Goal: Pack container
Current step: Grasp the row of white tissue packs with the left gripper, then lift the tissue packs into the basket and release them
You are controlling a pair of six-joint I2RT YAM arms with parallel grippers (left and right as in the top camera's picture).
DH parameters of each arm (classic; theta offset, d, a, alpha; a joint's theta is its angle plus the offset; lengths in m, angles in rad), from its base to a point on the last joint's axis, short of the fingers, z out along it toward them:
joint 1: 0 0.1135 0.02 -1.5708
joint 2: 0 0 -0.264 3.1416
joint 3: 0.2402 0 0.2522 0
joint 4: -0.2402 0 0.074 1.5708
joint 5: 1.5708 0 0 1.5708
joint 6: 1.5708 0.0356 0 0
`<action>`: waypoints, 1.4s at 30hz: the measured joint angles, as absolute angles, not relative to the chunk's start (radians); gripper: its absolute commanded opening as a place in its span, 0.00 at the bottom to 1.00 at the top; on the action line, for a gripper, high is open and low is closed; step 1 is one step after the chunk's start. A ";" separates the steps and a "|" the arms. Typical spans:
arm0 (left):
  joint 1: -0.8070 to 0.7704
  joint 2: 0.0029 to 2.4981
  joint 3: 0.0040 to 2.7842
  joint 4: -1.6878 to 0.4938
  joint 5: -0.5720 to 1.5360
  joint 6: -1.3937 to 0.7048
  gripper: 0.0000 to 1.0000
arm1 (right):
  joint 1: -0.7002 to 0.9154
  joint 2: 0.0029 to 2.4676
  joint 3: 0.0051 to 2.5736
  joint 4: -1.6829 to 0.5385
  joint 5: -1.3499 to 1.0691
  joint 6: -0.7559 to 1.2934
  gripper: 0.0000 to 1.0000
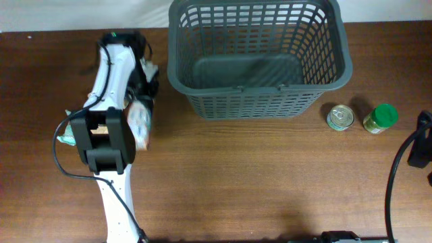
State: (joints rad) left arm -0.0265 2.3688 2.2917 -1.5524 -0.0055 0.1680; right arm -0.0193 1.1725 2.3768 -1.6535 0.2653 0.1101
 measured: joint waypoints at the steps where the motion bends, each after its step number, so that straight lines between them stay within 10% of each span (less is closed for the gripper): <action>1: -0.026 2.369 2.381 -1.573 -0.015 0.168 0.02 | -0.019 1.172 2.377 -1.654 0.266 0.110 0.99; 12: -0.076 2.127 3.127 -1.393 0.116 0.346 0.02 | -0.019 1.172 2.377 -1.654 0.266 0.110 0.99; 24: -0.490 2.188 2.970 -1.266 0.210 0.969 0.02 | -0.019 1.172 2.376 -1.654 0.265 0.110 0.99; 42: -0.598 2.637 2.749 -0.922 -0.231 1.082 0.10 | -0.019 1.172 2.376 -1.654 0.266 0.113 0.99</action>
